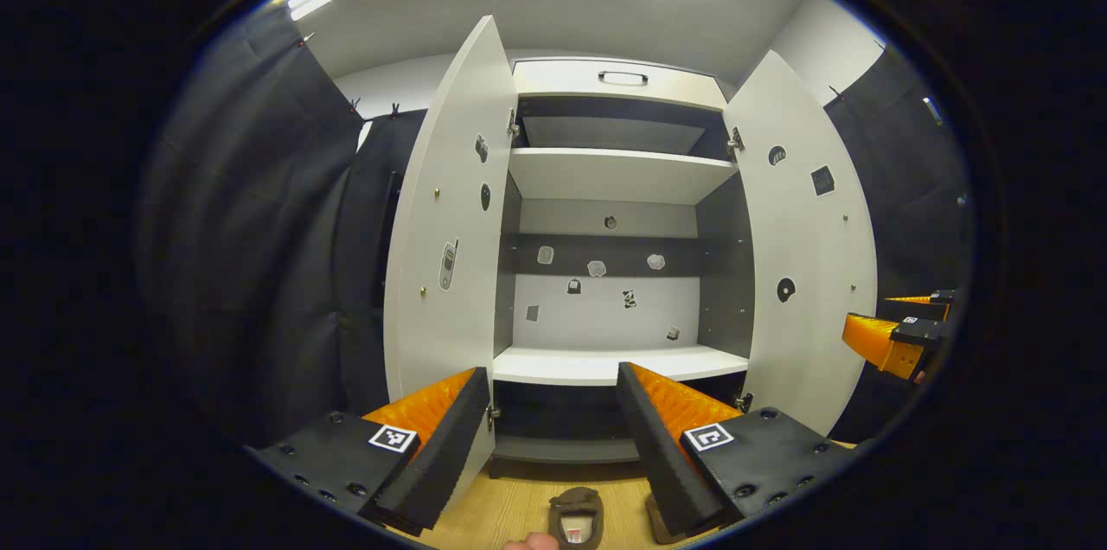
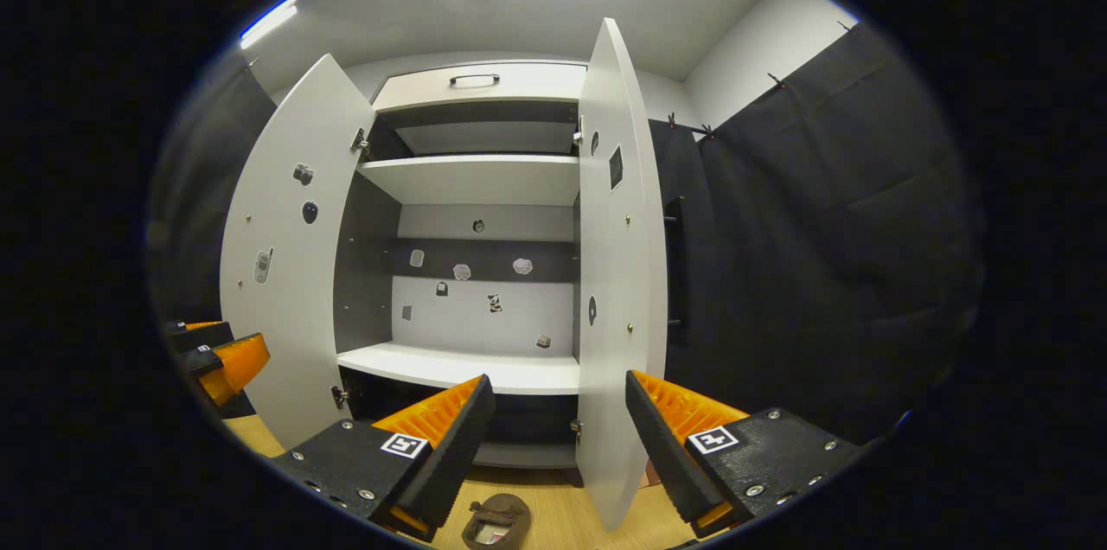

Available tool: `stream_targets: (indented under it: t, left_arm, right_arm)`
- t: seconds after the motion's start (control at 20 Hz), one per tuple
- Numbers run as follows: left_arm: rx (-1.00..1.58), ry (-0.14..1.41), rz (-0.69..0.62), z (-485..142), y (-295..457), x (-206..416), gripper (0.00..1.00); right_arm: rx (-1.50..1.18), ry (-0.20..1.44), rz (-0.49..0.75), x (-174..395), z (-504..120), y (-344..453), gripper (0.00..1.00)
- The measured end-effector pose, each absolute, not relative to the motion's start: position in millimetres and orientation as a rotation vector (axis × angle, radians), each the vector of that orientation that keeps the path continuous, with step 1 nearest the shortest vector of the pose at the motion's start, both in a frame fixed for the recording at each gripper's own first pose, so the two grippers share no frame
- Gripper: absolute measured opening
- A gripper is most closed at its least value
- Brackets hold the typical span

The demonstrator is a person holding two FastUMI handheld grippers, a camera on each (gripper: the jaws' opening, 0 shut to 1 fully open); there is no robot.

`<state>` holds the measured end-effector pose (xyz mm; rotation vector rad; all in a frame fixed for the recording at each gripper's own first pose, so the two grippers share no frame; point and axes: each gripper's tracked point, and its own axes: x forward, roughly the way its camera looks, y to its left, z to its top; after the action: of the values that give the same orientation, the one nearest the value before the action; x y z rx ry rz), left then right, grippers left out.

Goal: Grab one shoe with the right hand and put it into the shoe cabinet, grab the other shoe with the left hand and put it into the shoe cabinet; then close the right door with the right hand and the left door with the left hand.

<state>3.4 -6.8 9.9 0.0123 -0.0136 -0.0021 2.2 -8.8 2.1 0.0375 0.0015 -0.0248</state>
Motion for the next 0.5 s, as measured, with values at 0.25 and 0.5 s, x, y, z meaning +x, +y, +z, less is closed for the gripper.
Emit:
stream_targets:
  t: [0.25,0.5]
  left_arm:
    - [-0.013,-0.013,-0.002,8.8,-5.4,2.1,0.96]
    - [-0.013,0.002,0.004,-1.5,-1.5,2.4,0.96]
  right_arm:
    - [0.041,-0.013,-0.014,2.0,13.3,-3.2,0.94]
    - [0.028,-0.023,0.015,10.5,14.4,6.6,0.93]
